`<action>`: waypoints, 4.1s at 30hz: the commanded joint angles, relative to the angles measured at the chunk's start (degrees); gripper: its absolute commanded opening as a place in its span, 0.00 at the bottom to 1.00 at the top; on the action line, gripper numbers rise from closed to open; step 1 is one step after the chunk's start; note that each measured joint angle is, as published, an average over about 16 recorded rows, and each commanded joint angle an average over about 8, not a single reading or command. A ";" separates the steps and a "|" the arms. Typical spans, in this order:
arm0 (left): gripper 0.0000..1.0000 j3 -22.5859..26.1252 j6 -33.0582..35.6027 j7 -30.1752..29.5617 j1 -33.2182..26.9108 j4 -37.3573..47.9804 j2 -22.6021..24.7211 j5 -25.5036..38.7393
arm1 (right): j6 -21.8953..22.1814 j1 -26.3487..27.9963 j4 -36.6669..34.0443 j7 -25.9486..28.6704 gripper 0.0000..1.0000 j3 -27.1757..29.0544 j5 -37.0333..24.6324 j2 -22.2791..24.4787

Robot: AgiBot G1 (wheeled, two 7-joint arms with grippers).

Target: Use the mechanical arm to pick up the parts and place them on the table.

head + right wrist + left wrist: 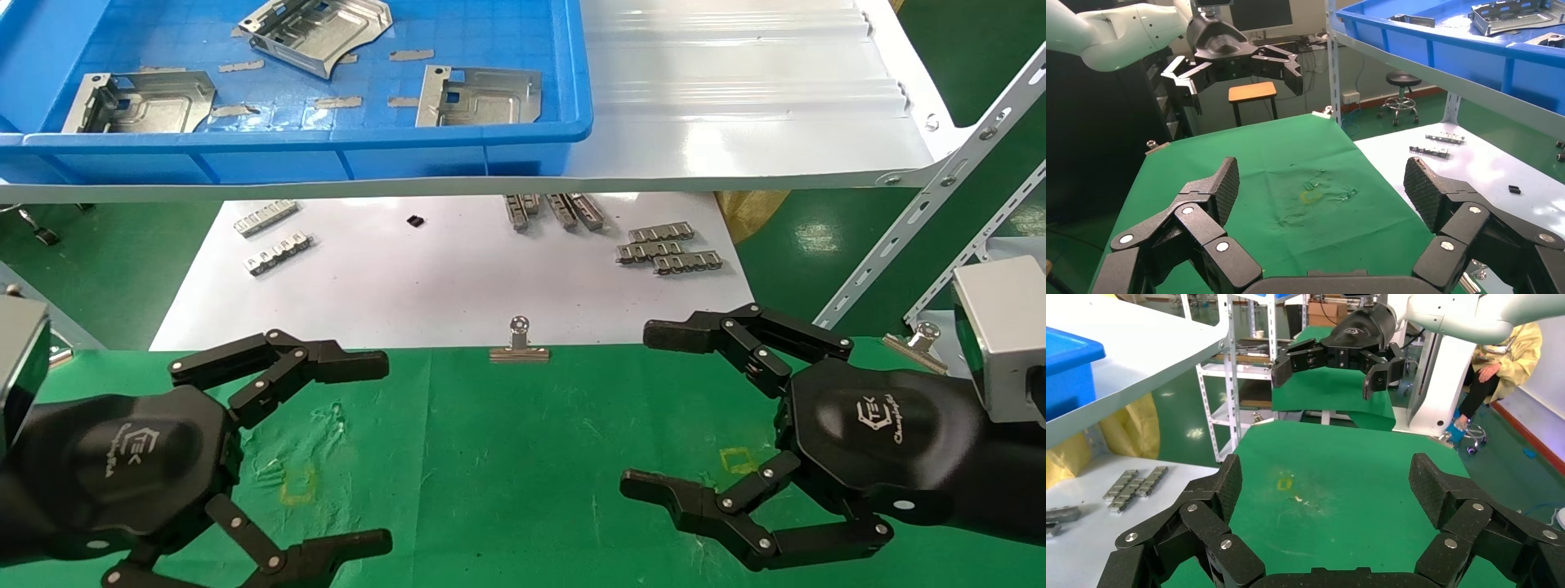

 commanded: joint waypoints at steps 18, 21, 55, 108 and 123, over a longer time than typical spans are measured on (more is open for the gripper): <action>1.00 0.00 0.00 0.00 0.00 -0.01 0.00 0.00 | 0.00 0.00 0.00 0.00 0.00 0.00 0.00 0.00; 1.00 -0.08 -0.04 0.05 -0.25 -0.10 0.05 -0.05 | 0.00 0.00 0.00 0.00 0.00 0.00 0.00 0.00; 0.00 13.82 -36.26 7.38 -54.60 65.97 30.50 35.73 | 0.00 0.00 0.00 0.00 0.54 0.00 0.00 0.00; 0.00 12.15 -19.68 10.26 -59.49 68.28 29.21 32.88 | 0.00 0.00 0.00 0.00 1.00 0.00 0.00 0.00; 0.00 14.19 6.56 19.31 -50.40 50.53 15.50 23.16 | 0.00 0.00 0.00 0.00 1.00 0.00 0.00 0.00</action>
